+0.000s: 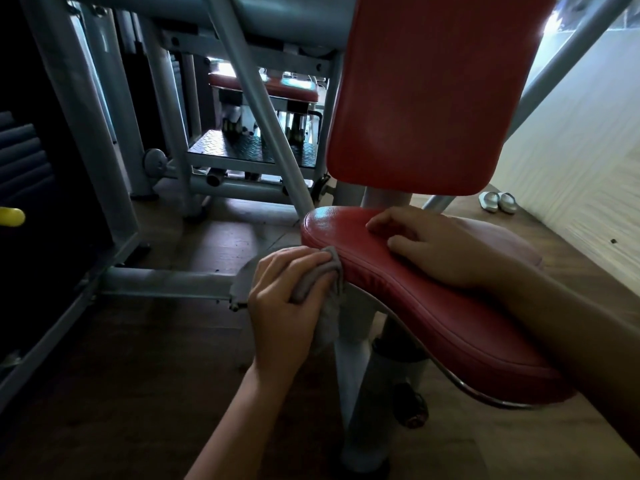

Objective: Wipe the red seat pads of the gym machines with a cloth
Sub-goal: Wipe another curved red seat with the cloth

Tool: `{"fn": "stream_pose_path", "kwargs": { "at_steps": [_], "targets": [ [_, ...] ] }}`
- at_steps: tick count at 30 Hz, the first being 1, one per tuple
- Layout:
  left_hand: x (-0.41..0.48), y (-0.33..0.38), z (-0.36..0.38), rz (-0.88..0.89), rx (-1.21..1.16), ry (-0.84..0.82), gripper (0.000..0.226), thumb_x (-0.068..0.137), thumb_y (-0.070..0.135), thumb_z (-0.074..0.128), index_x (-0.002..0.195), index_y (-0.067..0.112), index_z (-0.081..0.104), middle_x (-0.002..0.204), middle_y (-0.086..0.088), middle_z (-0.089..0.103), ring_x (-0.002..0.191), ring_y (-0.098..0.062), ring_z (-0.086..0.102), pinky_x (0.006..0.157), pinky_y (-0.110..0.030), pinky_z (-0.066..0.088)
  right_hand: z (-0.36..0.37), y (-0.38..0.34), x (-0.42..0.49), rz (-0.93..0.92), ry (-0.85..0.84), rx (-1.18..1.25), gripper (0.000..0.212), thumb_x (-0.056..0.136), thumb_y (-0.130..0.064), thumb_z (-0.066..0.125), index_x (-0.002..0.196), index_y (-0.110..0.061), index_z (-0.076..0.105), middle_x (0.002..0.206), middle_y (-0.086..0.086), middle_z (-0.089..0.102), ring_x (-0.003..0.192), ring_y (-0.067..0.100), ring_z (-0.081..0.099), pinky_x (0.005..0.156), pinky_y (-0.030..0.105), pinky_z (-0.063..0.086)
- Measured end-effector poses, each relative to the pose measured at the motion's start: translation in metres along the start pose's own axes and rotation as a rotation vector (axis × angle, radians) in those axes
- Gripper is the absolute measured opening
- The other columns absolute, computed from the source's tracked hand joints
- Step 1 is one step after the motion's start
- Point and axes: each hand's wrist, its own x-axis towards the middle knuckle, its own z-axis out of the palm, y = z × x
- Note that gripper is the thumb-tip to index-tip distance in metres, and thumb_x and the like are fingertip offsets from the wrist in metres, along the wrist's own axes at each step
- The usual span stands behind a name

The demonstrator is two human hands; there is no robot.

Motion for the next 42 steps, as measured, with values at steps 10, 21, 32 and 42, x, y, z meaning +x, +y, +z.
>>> {"fn": "stream_pose_path", "kwargs": {
  "at_steps": [10,21,32,42],
  "targets": [
    [0.001,0.005,0.002,-0.018,-0.015,0.008,0.017,0.084,0.016,0.081,0.101,0.015,0.079,0.106,0.004,0.072,0.108,-0.02,0.064,0.096,-0.029,0.048,-0.002,-0.007,0.006,-0.122,0.104,0.052,0.038,0.079,-0.032,0.054,0.112,-0.027,0.074,0.121,-0.015,0.066,0.116,0.002,0.057,0.107,0.026,0.04],
    [0.035,-0.032,-0.006,-0.169,-0.13,-0.037,0.018,0.088,0.013,0.074,0.106,0.016,0.076,0.106,0.003,0.074,0.105,-0.011,0.067,0.096,-0.041,0.054,0.001,-0.019,0.007,-0.144,-0.081,-0.052,0.039,0.097,-0.02,0.054,0.135,-0.026,0.058,0.134,-0.01,0.058,0.119,0.001,0.054,0.097,0.008,0.036],
    [0.041,-0.014,-0.013,-0.182,-0.213,-0.156,0.025,0.087,0.004,0.074,0.106,0.02,0.076,0.106,0.01,0.074,0.106,-0.004,0.068,0.095,-0.02,0.052,0.001,-0.01,0.012,-0.1,-0.063,-0.047,0.035,0.096,-0.03,0.054,0.13,-0.038,0.058,0.127,-0.019,0.056,0.113,-0.008,0.051,0.089,0.001,0.034],
    [0.066,-0.03,-0.007,-0.25,-0.24,-0.273,0.014,0.095,0.013,0.067,0.106,0.016,0.075,0.105,0.008,0.075,0.106,-0.007,0.068,0.094,-0.021,0.051,0.003,0.002,0.014,-0.009,-0.018,-0.008,0.03,0.097,-0.034,0.058,0.127,-0.035,0.06,0.125,-0.017,0.057,0.11,-0.005,0.051,0.085,0.0,0.031]
  ]
}}
